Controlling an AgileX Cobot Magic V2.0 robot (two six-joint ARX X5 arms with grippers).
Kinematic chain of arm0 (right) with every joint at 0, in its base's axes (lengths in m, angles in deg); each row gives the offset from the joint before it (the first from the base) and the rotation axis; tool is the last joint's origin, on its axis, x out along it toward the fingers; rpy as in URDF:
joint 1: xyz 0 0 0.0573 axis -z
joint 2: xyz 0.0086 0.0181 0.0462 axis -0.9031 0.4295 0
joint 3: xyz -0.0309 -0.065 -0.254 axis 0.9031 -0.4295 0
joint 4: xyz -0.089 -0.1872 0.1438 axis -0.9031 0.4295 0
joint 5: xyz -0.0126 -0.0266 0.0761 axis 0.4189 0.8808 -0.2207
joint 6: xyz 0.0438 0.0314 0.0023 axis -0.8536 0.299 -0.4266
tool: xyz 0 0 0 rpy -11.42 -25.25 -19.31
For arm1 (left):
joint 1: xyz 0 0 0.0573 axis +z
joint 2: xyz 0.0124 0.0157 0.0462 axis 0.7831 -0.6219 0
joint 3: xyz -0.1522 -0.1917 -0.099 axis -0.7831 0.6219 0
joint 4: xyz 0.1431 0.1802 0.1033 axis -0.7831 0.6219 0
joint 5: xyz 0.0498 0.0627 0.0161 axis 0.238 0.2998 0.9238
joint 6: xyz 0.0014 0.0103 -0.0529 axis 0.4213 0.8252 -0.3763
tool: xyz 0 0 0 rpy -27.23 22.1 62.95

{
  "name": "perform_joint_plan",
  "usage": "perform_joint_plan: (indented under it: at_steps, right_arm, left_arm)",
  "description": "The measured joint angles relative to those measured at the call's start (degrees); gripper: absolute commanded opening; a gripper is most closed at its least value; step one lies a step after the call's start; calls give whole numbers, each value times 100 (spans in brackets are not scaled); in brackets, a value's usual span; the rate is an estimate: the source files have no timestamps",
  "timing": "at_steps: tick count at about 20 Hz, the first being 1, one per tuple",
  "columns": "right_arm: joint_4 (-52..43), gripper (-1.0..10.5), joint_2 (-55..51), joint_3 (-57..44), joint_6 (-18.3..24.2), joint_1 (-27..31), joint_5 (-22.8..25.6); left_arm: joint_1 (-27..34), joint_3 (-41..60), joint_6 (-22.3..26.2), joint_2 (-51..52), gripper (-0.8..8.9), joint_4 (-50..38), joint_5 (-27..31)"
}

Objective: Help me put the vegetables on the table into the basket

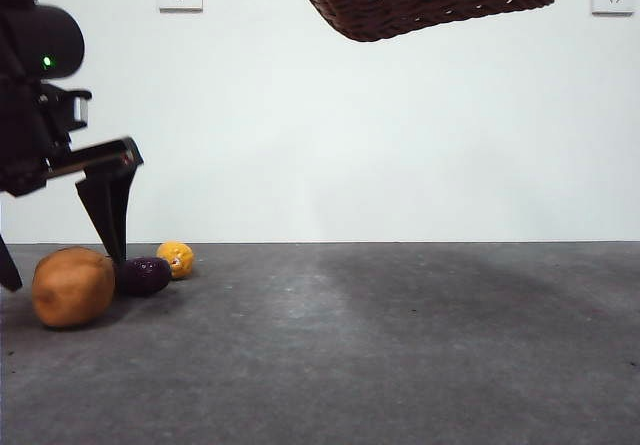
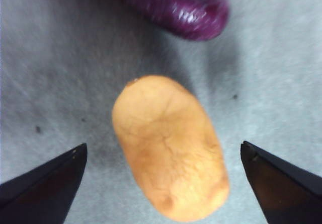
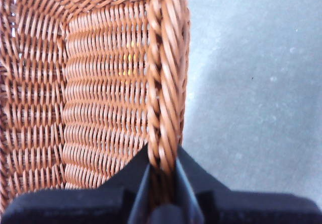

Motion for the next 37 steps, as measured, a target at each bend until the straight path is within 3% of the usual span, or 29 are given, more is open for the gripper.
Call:
perform_joint_plan:
  at_steps: [12,18,23,28,37]
  right_arm:
    - [293,-12,0,0,225,-2,153]
    - [291,-12,0,0,299,0,153]
    - [293,-12,0,0,299,0,153]
    - [439,-12,0,0,317,-2,166]
    - [446,-12,0,0,367,0,168]
  left_arm:
    - [-46,-295,-127,-127,723,-212,122]
    - [-15,-1864,-179,-214,723,-127,122]
    - [-20,-3836,-105,-1506,723,927,168]
    - [-79,-5399,-7,-2767,723,1639,605]
    - [-20,-5718,-7,-3849,723,1351,772]
